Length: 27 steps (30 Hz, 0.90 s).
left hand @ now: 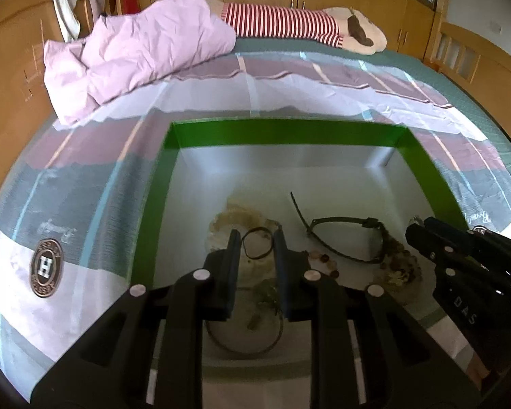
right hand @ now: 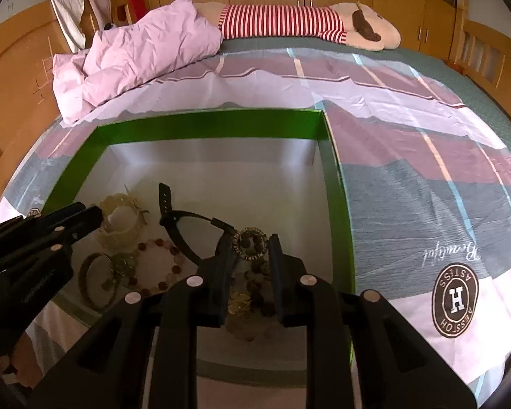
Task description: Organize jewelry
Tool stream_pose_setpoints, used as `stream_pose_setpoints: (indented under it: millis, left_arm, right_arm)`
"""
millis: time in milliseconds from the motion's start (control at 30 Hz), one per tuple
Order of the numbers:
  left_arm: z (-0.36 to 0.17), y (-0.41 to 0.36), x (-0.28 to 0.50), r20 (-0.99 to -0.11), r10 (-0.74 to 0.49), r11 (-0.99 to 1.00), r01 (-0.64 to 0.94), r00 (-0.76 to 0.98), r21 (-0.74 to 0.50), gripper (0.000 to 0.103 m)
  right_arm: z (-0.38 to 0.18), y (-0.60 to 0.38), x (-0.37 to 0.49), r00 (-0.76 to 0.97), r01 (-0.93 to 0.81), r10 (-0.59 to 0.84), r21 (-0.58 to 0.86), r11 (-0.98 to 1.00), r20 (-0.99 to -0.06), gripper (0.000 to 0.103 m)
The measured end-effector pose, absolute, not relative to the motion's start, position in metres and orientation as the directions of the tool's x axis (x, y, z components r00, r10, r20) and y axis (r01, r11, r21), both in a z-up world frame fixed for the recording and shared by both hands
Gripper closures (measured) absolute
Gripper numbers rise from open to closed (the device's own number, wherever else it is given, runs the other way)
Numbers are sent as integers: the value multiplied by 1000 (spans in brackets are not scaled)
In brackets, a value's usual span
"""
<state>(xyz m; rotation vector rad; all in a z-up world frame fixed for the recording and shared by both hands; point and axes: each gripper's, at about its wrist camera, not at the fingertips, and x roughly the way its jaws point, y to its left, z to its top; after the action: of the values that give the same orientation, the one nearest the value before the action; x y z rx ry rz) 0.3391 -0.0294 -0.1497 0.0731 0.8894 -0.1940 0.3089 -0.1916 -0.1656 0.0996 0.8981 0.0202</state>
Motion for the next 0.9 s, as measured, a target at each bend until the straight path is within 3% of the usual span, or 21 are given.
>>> stream_pose_setpoints:
  millis: [33, 67, 100, 200, 367, 500, 667, 900]
  left_arm:
    - [-152, -29, 340, -780, -142, 981, 195, 610, -26, 56]
    - [-153, -29, 339, -776, -147, 982, 187, 613, -38, 48]
    - [-152, -28, 337, -770, -151, 982, 184, 620, -45, 43]
    - [-140, -28, 324, -749, -146, 982, 187, 646, -31, 39]
    - [-98, -18, 270, -659, -67, 992, 120, 749, 35, 19]
    - [-67, -7, 219, -595, -45, 997, 71, 803, 21, 7]
    - [-36, -11, 156, -525, -27, 995, 74, 850, 69, 4]
    - [-13, -14, 83, -499, -47, 990, 106, 865, 91, 4]
  right_arm:
    - [-165, -192, 308, 631, 23, 59, 94, 995, -774, 59]
    - [-163, -193, 308, 637, 22, 59, 95, 995, -768, 50]
    - [-160, -194, 304, 650, 25, 56, 95, 995, -758, 48]
    - [-143, -197, 287, 691, 27, 49, 94, 995, -721, 42]
    - [-98, -207, 231, 785, 88, -23, 75, 993, -619, 7]
    - [-67, -213, 173, 841, 161, -91, 86, 983, -533, 3]
    - [-42, -203, 106, 876, 184, -157, 14, 983, -457, 3]
    - [-19, -197, 51, 888, 155, -131, 19, 988, -440, 3]
